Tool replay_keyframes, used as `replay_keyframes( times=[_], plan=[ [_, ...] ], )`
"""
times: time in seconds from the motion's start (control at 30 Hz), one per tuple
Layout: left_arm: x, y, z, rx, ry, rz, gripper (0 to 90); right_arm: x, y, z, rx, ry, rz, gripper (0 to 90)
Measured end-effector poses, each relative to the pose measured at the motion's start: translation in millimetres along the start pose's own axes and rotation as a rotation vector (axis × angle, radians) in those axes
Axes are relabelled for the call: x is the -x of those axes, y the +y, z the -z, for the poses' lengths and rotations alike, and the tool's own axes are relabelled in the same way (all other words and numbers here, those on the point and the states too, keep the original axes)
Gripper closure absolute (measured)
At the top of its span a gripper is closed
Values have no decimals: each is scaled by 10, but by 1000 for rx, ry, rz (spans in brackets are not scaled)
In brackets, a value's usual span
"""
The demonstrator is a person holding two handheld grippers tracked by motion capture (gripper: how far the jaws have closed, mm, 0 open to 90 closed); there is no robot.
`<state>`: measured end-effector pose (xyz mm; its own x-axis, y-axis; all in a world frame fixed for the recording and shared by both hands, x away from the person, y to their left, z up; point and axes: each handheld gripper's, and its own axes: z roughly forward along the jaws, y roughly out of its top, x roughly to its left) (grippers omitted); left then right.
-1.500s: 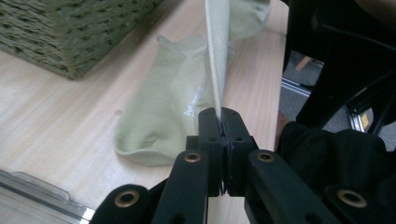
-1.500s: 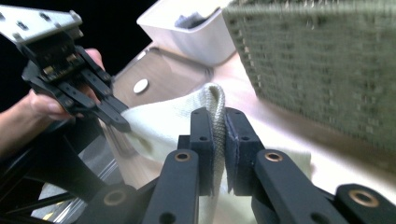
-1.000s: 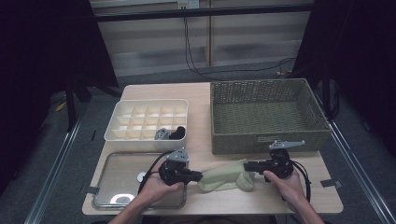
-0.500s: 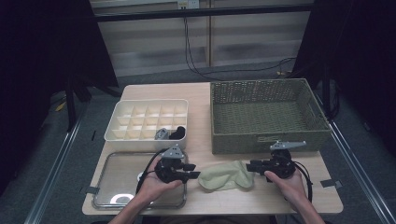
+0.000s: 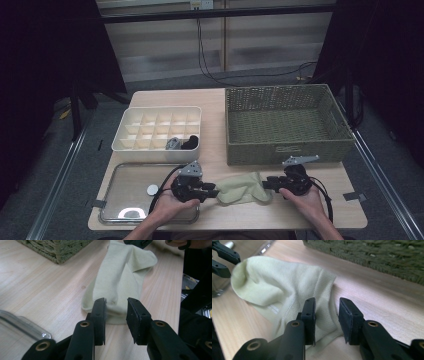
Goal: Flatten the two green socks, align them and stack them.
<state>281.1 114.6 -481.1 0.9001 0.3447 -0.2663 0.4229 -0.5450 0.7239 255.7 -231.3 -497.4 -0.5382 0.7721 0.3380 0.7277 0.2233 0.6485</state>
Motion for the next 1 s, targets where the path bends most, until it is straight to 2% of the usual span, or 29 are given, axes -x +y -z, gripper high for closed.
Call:
replay_keyframes(
  times=[0.07,0.1,0.17,0.23,0.4,0.47,0.57,0.73,0.8,0.9,1.0],
  plan=[
    [-9,11,-31,-7,18,-6,669,-7,1,-15,-13,-13,5,697],
    [-17,11,-51,2,30,6,666,-11,1,-18,-16,-16,6,712],
    [-40,12,-56,-10,56,-5,677,-13,-1,-24,-21,-23,12,768],
    [-57,10,-36,0,62,0,708,-20,-1,-18,-17,-26,17,812],
    [6,34,44,60,14,2,723,-40,-14,15,-6,-23,7,830],
    [44,42,27,55,-7,2,709,-44,-17,26,-3,-20,8,830],
    [62,44,-52,38,-11,8,637,-54,-21,34,-2,-16,9,830],
    [-6,66,-162,23,-3,18,517,-56,-23,22,-7,-15,11,827],
    [-20,88,-199,32,-11,17,499,-47,-19,24,-7,-13,8,826],
    [-58,126,-251,27,-16,41,482,-33,-18,18,-7,-16,3,823],
    [-50,143,-269,34,-22,34,472,-50,-18,20,-7,-16,6,820]
  ],
)
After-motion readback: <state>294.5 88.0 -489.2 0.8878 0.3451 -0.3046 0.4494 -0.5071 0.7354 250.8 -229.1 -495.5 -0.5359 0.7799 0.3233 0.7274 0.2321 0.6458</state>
